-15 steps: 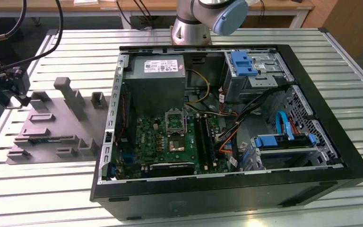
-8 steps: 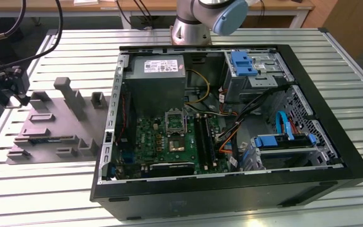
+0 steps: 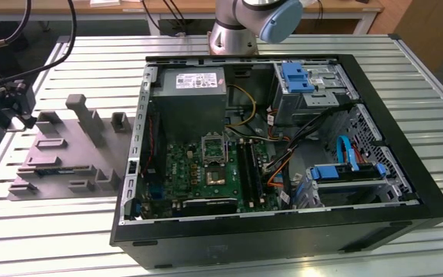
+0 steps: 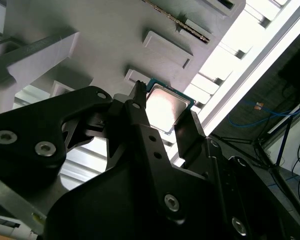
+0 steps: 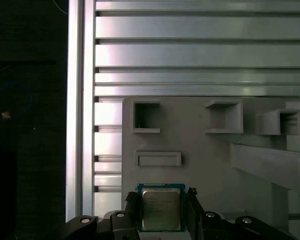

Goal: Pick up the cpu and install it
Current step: 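Pick up the cpu and move it towards the insertion slot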

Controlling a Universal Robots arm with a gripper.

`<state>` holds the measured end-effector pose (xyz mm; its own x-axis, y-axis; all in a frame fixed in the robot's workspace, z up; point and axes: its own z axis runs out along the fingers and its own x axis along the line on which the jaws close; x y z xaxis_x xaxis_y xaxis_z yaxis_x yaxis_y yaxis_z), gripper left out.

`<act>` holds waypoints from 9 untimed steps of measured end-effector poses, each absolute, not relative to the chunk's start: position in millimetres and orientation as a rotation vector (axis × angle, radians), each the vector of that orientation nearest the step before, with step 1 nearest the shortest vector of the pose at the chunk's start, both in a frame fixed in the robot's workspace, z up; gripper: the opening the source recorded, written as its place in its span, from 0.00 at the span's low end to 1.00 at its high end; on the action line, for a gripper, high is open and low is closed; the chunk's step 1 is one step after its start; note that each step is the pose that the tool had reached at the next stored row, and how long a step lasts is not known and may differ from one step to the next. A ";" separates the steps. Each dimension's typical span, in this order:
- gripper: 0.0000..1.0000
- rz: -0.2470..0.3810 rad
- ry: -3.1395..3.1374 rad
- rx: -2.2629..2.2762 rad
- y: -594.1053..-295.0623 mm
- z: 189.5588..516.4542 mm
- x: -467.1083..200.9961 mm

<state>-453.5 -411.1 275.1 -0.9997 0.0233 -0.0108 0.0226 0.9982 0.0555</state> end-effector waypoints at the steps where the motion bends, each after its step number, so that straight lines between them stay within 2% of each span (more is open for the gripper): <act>1: 0.47 0.087 3.129 0.036 -411.1 275.3 -453.5; 9: 0.47 0.087 3.129 0.036 -411.2 278.2 -453.5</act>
